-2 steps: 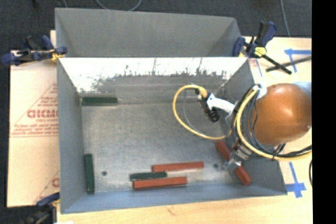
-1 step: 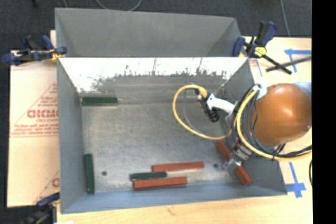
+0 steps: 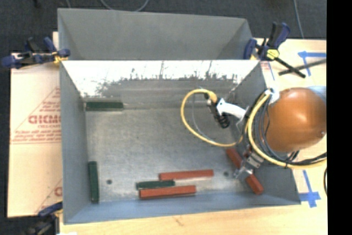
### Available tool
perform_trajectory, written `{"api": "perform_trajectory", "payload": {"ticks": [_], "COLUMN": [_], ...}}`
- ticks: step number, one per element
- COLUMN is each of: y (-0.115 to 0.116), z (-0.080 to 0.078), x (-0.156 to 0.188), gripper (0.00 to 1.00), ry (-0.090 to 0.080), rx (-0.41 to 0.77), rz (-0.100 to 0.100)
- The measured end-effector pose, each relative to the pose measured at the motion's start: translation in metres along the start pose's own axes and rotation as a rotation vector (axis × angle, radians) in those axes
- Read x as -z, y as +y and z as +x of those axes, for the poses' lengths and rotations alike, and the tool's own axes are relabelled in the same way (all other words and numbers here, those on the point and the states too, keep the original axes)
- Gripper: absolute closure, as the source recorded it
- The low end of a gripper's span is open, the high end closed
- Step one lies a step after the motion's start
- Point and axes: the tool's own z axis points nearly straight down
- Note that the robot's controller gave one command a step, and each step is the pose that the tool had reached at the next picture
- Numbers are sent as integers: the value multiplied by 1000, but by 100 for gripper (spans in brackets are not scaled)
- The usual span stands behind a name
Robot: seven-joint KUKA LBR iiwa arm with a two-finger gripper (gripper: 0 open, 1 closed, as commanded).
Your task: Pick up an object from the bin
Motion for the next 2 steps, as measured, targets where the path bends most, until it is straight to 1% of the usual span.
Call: {"api": "perform_trajectory", "payload": {"ticks": [2], "y": [0], "z": [0], "x": [0], "gripper": [100], "ry": [0], "rx": [0], "rz": [0]}}
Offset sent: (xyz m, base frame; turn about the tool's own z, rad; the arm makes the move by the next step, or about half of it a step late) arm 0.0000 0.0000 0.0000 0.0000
